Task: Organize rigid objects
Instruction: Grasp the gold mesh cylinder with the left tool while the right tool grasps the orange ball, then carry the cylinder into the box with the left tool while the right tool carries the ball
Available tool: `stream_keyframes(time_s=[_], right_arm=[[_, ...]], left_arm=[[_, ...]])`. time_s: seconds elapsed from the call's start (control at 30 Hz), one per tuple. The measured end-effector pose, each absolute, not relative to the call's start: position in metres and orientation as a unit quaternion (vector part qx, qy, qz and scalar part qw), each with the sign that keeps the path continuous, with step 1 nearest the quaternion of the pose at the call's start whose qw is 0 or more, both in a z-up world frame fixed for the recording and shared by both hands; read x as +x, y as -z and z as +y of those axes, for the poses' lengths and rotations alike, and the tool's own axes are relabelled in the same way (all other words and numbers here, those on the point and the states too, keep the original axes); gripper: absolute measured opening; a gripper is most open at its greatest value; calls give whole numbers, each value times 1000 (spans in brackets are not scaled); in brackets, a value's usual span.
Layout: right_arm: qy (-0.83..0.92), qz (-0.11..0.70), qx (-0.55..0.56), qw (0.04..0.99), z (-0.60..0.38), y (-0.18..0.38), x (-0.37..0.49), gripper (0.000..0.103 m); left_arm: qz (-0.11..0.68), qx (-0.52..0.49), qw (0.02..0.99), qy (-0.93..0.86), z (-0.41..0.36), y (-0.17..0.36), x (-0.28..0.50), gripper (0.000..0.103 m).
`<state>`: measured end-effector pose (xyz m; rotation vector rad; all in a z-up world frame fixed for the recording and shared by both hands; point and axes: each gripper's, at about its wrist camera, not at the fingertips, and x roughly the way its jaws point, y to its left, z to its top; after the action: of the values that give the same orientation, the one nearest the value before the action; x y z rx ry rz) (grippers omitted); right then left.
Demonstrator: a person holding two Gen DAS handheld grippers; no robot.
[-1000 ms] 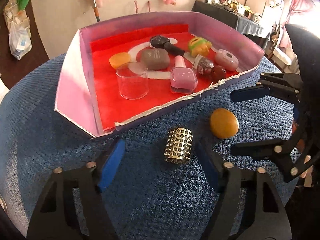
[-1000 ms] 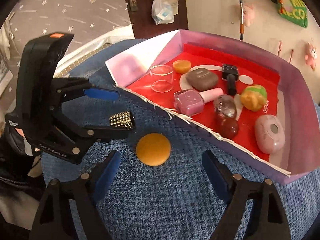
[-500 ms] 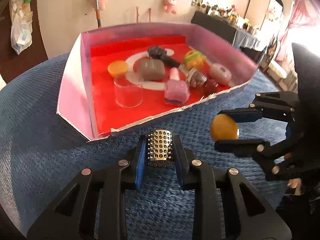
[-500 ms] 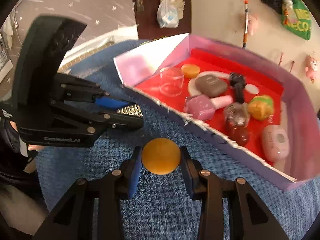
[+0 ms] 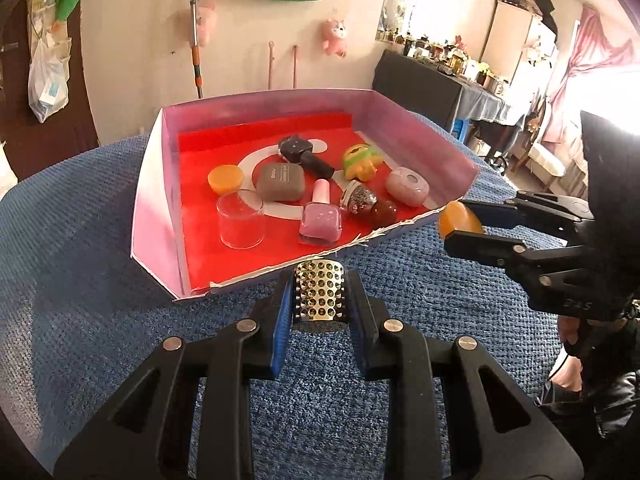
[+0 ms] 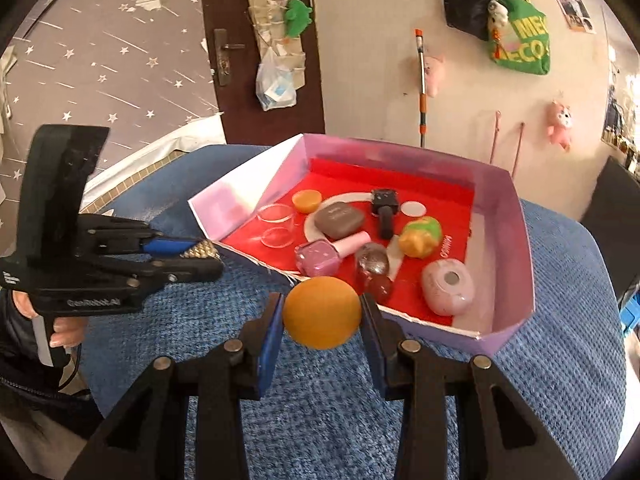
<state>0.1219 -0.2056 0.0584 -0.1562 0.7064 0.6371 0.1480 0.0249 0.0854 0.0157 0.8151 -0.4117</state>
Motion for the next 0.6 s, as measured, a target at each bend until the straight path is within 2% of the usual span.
stream_keyframes(time_s=[0.6], right_arm=[[-285,328,-71,898,-217,-71,136,40]], left_arm=[[376,12,903,208,18,-113,156,24]])
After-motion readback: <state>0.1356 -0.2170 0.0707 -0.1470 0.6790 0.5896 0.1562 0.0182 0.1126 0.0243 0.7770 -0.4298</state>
